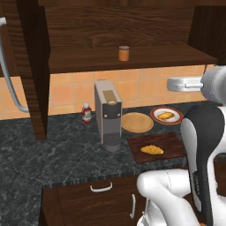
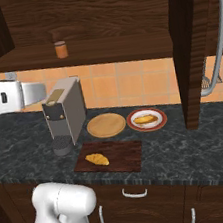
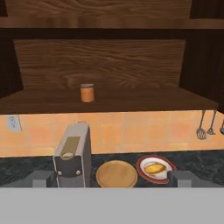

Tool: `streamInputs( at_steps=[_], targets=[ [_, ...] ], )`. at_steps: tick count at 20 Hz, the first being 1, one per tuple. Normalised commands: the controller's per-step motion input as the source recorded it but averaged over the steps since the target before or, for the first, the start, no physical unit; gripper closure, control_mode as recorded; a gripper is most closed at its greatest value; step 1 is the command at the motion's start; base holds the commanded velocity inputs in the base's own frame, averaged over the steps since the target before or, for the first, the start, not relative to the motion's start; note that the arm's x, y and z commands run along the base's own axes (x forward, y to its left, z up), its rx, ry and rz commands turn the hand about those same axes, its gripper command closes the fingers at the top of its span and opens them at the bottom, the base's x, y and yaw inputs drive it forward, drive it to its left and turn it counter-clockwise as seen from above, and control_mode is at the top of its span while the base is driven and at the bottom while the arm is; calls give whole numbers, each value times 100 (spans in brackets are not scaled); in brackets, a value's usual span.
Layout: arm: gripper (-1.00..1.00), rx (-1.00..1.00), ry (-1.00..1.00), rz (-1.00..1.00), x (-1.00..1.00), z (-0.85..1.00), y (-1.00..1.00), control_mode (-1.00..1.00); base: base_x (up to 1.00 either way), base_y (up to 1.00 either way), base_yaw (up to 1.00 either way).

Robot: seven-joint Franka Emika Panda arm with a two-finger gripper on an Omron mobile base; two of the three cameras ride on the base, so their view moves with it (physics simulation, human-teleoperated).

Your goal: From the different types of pastries on the counter, select a croissant and place it on the cutting board. Then retrieve a jar of jam from the cabinet and place it alongside the croissant on the cutting board.

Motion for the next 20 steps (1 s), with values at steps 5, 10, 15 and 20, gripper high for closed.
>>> streamInputs(
  at_steps=[5,10,15,20],
  targets=[
    [-100,-4,-5,0,15,63,12,-100,0,0,0],
    [-100,-8,-2,0,36,-10,19,-100,0,0,0],
    [-100,-9,-12,0,23,-47,8,-100,0,0,0],
    [-100,0,7,0,62,14,5,-100,0,0,0]
  ],
)
